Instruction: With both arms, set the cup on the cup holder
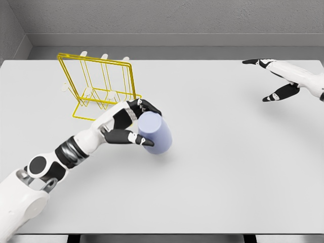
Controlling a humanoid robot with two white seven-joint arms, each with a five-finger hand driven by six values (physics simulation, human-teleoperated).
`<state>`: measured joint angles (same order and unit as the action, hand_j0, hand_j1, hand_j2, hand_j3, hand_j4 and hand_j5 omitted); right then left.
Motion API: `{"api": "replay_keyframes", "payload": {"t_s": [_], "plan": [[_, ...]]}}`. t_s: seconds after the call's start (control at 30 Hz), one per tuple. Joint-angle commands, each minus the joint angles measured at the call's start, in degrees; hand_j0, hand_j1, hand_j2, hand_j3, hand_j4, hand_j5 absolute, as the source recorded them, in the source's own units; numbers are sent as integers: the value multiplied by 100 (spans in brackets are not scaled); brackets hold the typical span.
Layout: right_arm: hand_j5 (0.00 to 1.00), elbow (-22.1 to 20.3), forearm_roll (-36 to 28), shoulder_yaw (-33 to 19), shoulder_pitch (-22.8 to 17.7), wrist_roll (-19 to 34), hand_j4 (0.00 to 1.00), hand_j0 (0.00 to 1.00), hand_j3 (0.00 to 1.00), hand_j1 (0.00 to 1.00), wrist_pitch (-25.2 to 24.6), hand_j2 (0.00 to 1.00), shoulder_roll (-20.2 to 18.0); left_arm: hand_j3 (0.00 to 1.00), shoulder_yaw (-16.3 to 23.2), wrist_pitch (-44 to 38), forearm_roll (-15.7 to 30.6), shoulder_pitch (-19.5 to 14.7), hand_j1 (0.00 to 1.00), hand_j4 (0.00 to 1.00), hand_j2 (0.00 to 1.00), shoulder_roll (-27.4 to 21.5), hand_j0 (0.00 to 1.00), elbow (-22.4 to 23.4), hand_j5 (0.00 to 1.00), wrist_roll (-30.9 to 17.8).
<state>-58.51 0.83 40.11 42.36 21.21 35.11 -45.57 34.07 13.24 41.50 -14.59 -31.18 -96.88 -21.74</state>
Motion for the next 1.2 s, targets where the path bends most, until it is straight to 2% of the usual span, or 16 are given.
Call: {"api": "replay_keyframes", "payload": {"t_s": [0.0,0.3,0.47,0.7,0.83,1.17], "plan": [[100,-3,-48,-3,0,-2,100,100,100,100,-11,100,4,49,-137,3,139,0,49,49,49,-213,49,-164,49,3],[100,-3,-39,-3,0,-2,100,100,100,100,-11,100,4,49,-242,3,218,-9,49,49,49,-309,49,-208,49,3],[100,-3,-48,-3,0,-2,100,100,100,100,-11,100,4,49,-427,3,535,-44,49,49,49,-705,49,-252,49,3],[100,-3,-39,-3,-9,-2,100,100,100,100,-11,100,4,49,-524,3,631,-114,49,49,49,-767,49,-270,49,3],[100,-3,-48,-3,-9,-2,100,100,100,100,-11,100,4,49,-541,3,702,-290,49,49,49,-767,49,-261,49,3],[100,-3,-48,-12,0,-2,100,100,100,100,-11,100,4,49,-796,-41,781,-439,49,49,49,-758,49,-191,49,12]]}}
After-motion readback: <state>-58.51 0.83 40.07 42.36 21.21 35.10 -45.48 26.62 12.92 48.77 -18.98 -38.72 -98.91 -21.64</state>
